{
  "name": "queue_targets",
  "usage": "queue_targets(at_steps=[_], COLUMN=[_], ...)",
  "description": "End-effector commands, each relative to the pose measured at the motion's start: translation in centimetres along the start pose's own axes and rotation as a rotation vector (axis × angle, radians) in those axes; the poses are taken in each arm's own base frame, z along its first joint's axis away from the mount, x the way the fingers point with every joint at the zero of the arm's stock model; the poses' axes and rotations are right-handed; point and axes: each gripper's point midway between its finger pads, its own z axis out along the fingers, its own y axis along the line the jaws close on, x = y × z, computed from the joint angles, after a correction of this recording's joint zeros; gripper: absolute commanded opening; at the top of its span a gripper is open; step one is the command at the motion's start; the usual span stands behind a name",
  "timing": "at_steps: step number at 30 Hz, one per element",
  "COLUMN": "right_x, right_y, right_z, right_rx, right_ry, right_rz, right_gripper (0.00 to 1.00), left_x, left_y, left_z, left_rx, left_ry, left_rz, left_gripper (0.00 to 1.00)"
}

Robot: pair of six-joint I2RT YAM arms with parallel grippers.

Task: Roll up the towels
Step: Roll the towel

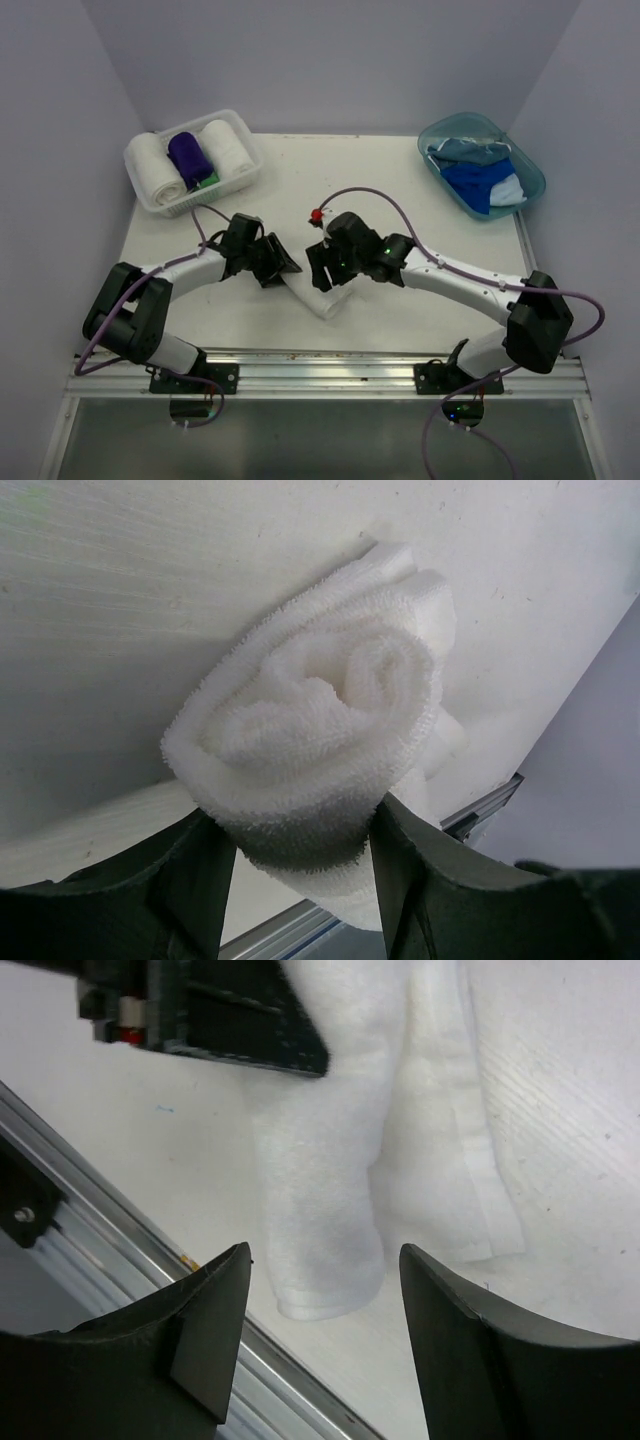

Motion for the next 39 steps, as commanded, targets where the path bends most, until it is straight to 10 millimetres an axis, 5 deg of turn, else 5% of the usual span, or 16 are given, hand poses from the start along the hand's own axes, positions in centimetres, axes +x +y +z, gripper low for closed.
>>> queue_targets(at_steps=[1, 9, 20, 22, 26, 28, 39], right_x=[-0.6, 0.5, 3.4, 3.7, 3.2, 2.9, 0.7], right_y=[-1.7, 2.8, 2.0, 1.4, 0.7, 0.8, 1.7], right_z=[-1.6, 0.8, 5.7, 6.3, 6.9, 7.0, 6.5], right_rx=[0.288, 0.412, 0.484, 0.503, 0.457, 0.407, -0.134], right_ry=[-0.041, -0.037, 0.012, 0.004, 0.005, -0.001, -0.004], right_rz=[-0.254, -0.602, -0.681, -0.672, -0.589, -0.534, -0.043], right_gripper=[0.64, 0.65, 0.71, 0.64, 0.25, 0.17, 0.11], left_x=[-0.1, 0.0, -0.1, -0.1, -0.4, -0.7, -1.4], left_y=[-0.6, -0.4, -0.4, -0.5, -1.1, -0.9, -2.5], left_z=[0.1, 0.1, -0.1, -0.1, -0.7, -1.0, -2.0], left_rx=[-0.014, -0.029, -0.039, -0.037, -0.018, -0.024, 0.068], left_ry=[-0.002, -0.005, -0.013, -0.013, -0.03, -0.043, -0.037], left_rz=[0.012, 0.003, -0.009, -0.009, 0.005, 0.01, 0.079], left_gripper=[0.56, 0.56, 0.59, 0.59, 0.63, 0.68, 0.85])
